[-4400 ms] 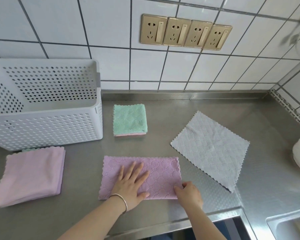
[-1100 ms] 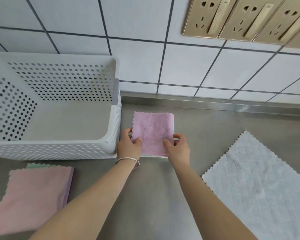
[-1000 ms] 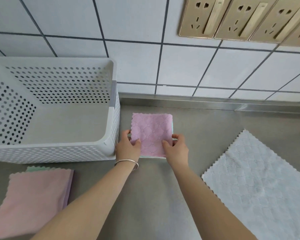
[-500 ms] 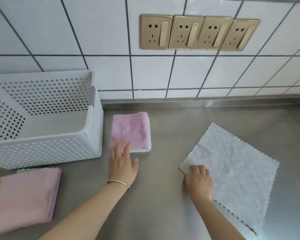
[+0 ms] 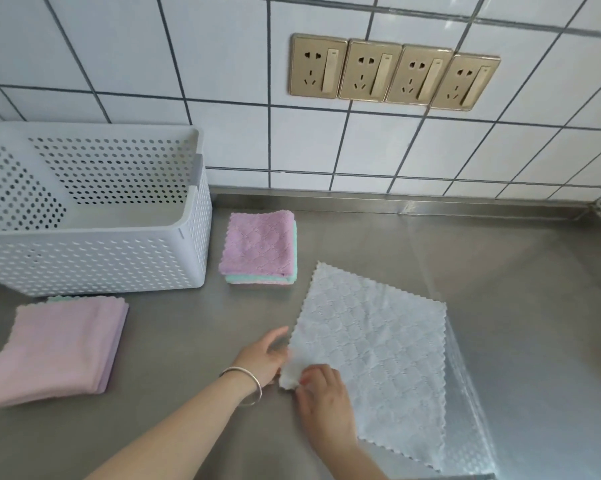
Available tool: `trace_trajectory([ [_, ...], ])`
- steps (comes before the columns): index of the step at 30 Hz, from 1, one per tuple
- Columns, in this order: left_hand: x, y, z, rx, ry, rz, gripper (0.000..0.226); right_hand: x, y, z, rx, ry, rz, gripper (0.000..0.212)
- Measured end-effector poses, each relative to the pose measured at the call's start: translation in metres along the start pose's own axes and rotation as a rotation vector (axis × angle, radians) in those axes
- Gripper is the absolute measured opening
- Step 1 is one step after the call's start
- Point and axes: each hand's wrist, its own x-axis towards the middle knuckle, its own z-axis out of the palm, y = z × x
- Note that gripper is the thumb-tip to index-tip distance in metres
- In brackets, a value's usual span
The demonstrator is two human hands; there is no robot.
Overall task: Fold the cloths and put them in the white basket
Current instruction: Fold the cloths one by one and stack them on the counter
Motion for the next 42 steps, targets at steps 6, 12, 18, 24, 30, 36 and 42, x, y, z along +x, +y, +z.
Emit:
trace_trajectory([
  [6,-0.032,-0.036,-0.003,0.081,-0.01,0.032,0.036,-0.026,-0.017,0.01,0.002,-0.024,-0.22,0.009],
  [12,-0.062,-0.085,-0.028,0.019,0.033,-0.054,0.029,-0.053,-0.045,0.03,-0.091,-0.219,-0.286,0.054],
  [18,-0.101,-0.123,-0.041,-0.054,0.022,-0.14,0.027,-0.067,-0.063,0.047,-0.128,-0.265,-0.365,0.035],
  [24,-0.127,-0.14,-0.057,0.1,0.158,-0.049,0.017,-0.069,-0.075,0.052,-0.159,-0.309,-0.447,0.026],
  [30,-0.135,-0.133,-0.058,0.729,0.155,0.499,0.062,-0.064,-0.081,0.045,-0.204,-0.326,-0.408,0.024],
  [36,-0.127,-0.124,-0.053,0.816,0.077,0.494,0.029,-0.062,-0.083,0.041,-0.172,-0.35,-0.366,0.012],
  [42,-0.117,-0.119,-0.065,0.713,-0.041,0.318,0.042,-0.06,-0.075,0.024,-0.122,-0.541,-0.249,0.032],
])
